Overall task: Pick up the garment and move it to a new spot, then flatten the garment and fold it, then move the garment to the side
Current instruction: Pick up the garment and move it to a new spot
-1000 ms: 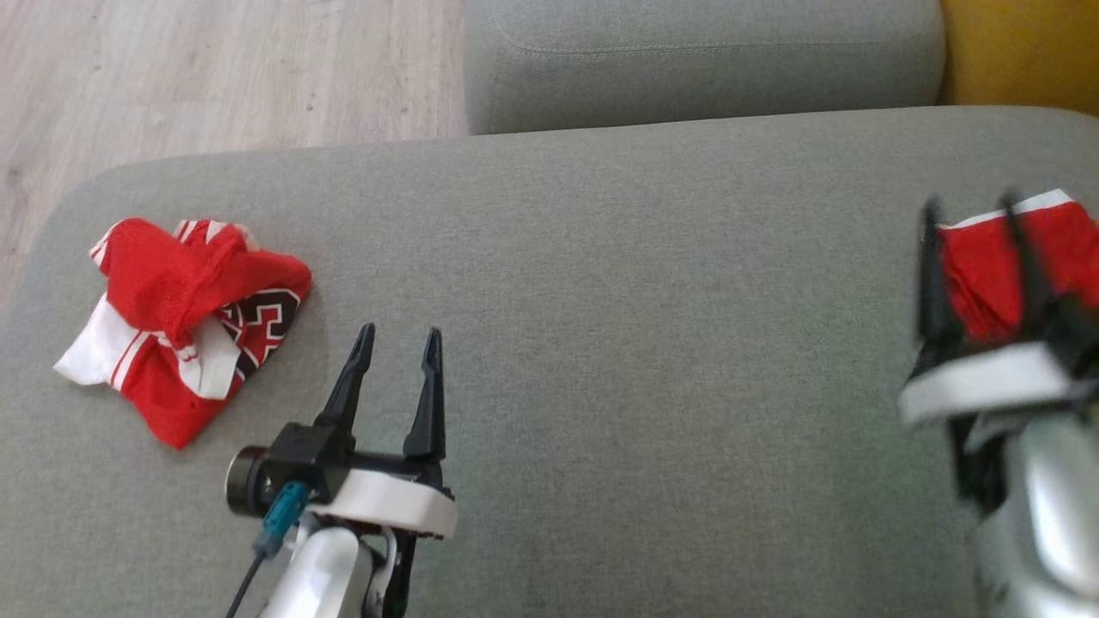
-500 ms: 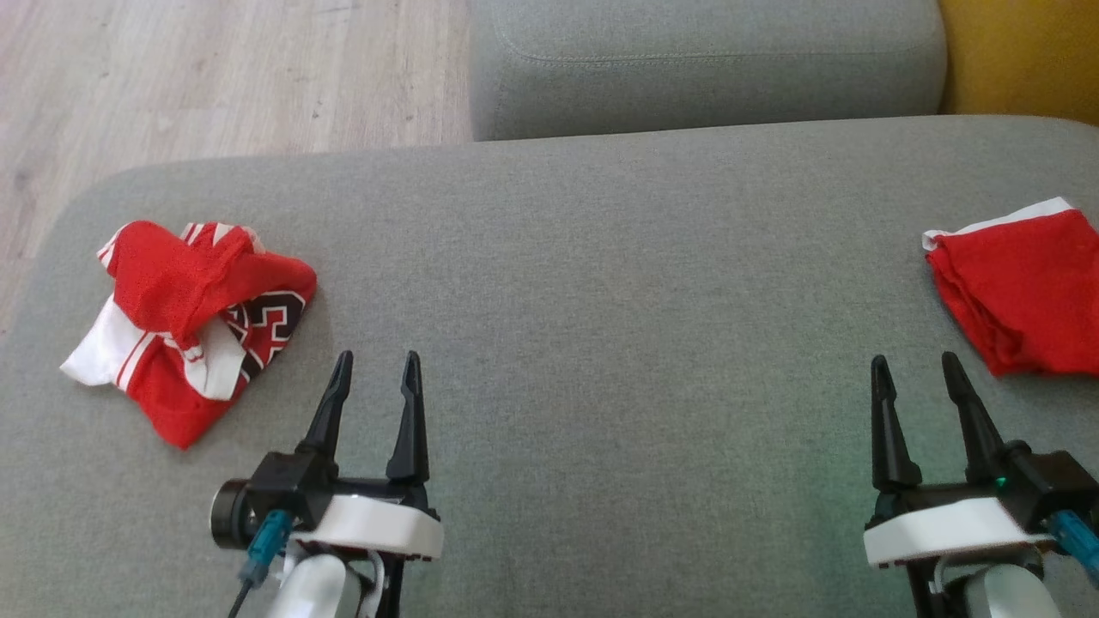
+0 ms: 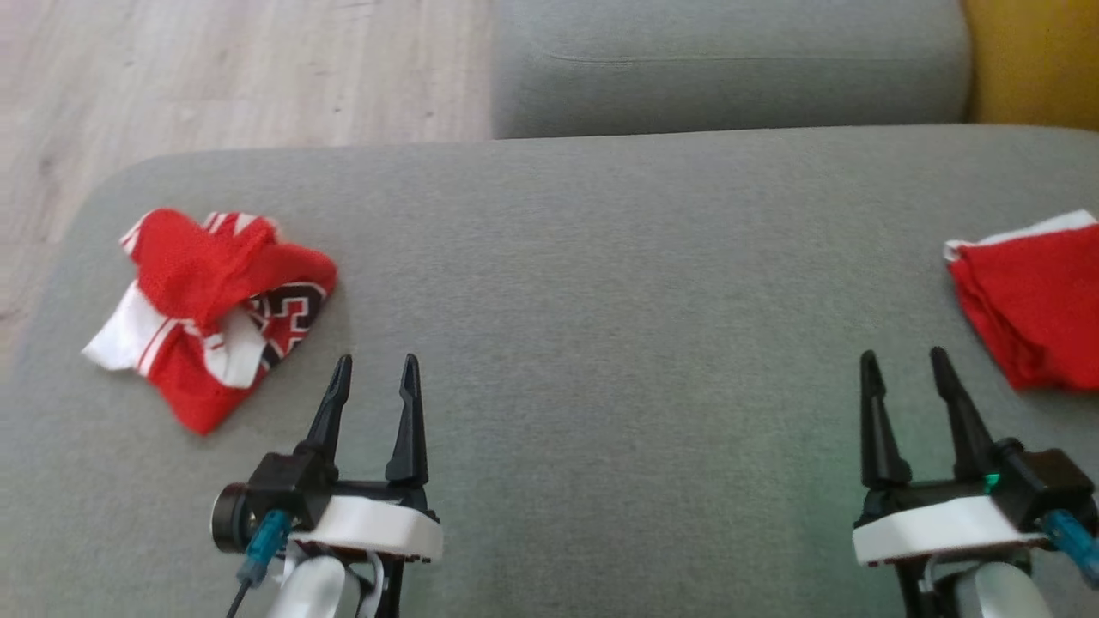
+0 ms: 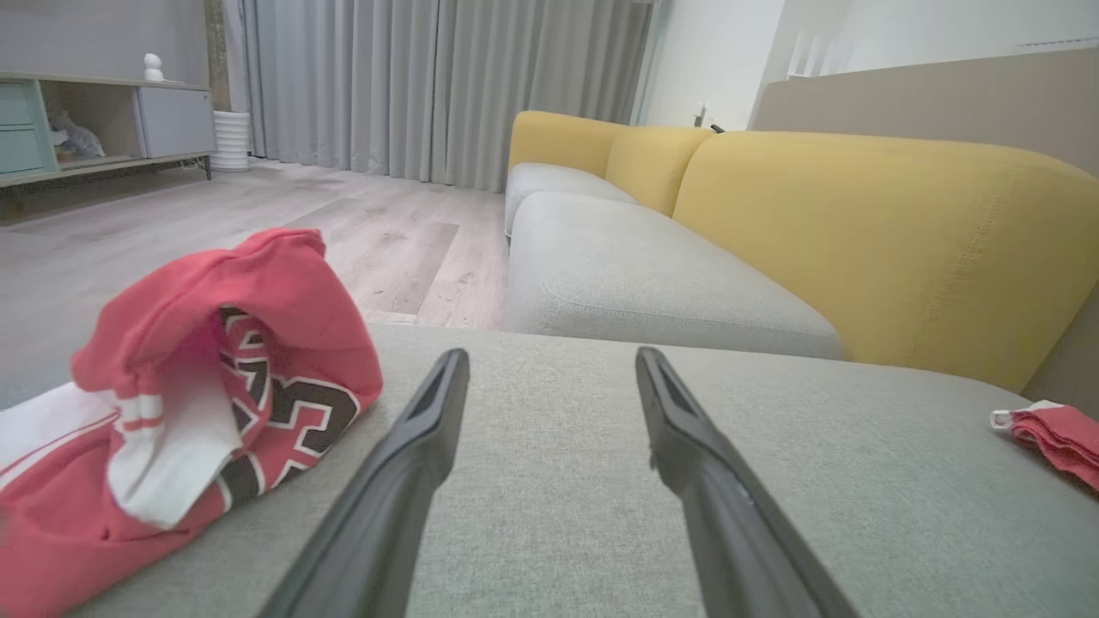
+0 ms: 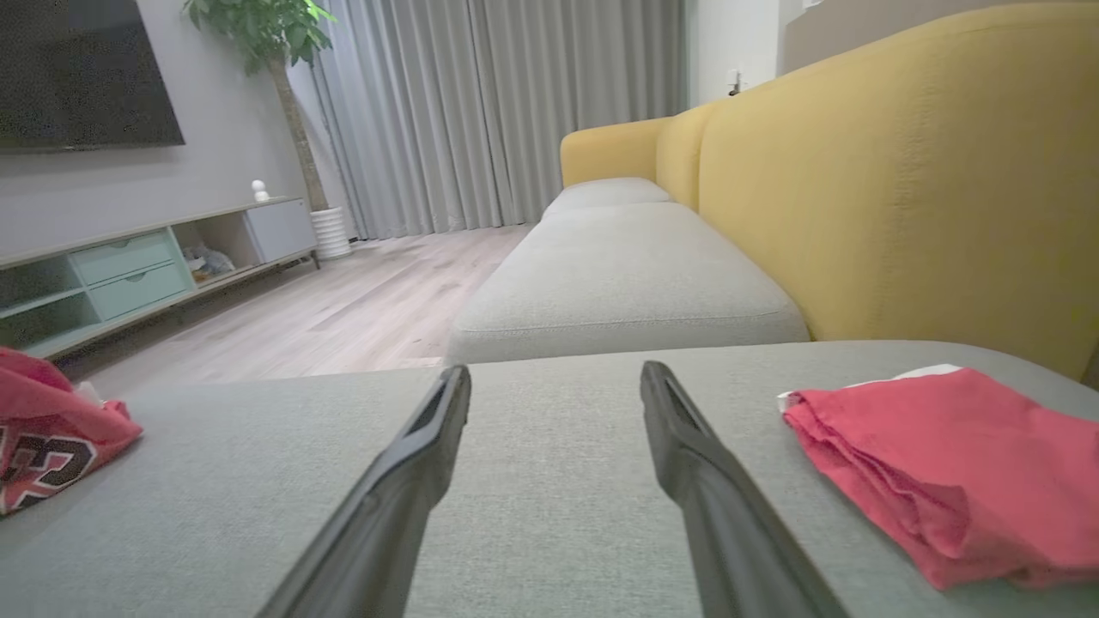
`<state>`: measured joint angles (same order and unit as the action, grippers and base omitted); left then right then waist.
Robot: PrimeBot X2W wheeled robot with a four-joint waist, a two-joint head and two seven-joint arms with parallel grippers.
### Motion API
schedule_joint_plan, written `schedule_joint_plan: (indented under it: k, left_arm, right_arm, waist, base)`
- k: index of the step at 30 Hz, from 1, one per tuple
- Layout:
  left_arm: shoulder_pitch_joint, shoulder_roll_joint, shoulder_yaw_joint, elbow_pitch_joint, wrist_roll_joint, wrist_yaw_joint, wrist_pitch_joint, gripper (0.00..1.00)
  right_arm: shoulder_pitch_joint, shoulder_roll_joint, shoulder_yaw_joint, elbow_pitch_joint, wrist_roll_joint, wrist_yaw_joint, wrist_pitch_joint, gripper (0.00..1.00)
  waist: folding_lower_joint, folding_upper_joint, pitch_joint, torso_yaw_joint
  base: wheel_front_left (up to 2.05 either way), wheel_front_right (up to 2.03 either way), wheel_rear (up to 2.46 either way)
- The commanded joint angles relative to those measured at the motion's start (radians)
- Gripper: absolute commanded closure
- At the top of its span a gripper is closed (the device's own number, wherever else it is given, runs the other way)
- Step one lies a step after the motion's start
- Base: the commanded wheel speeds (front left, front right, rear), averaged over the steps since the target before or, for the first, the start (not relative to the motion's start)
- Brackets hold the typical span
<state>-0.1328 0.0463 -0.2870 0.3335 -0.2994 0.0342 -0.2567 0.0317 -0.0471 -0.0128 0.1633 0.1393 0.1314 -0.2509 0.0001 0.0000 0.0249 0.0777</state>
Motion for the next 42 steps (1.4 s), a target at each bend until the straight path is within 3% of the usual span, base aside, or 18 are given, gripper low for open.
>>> schedule_joint_plan:
  k: [1, 16, 23, 34, 42]
  left_arm:
    - [-0.037, 0.004, 0.035, -0.028, 0.003, 0.0, -0.005, 0.0]
    - [-0.011, 0.004, 0.063, -0.011, 0.035, -0.012, -0.005, 0.0]
    - [-0.003, 0.004, 0.095, -0.018, 0.046, -0.018, -0.005, 0.0]
    - [-0.044, 0.016, 0.128, 0.033, 0.091, -0.061, -0.005, 0.0]
    - [-0.292, 0.091, 0.14, 0.223, 0.064, -0.117, 0.098, 0.0]
  right_arm:
    - [-0.027, -0.003, 0.031, -0.033, -0.002, -0.001, -0.011, 0.0]
    - [0.009, -0.003, 0.094, -0.022, 0.02, -0.001, -0.011, 0.0]
    - [0.012, -0.003, 0.128, -0.012, 0.032, -0.001, -0.011, 0.0]
    - [-0.004, -0.003, 0.158, -0.007, 0.037, -0.001, -0.011, 0.0]
    - [-0.05, -0.003, 0.144, -0.013, 0.001, -0.001, -0.011, 0.0]
  waist:
    - [-0.0001, 0.0, -0.007, 0.027]
    - [-0.0001, 0.0, -0.053, 0.275]
    - [-0.0001, 0.0, -0.054, 0.34]
    - [-0.0001, 0.0, -0.02, 0.307]
    - [-0.0001, 0.0, 0.082, 0.22]
  base:
    - [0.0, 0.0, 0.0]
    - [0.0, 0.0, 0.0]
    - [0.0, 0.0, 0.0]
    - [0.0, 0.0, 0.0]
    - [0.0, 0.0, 0.0]
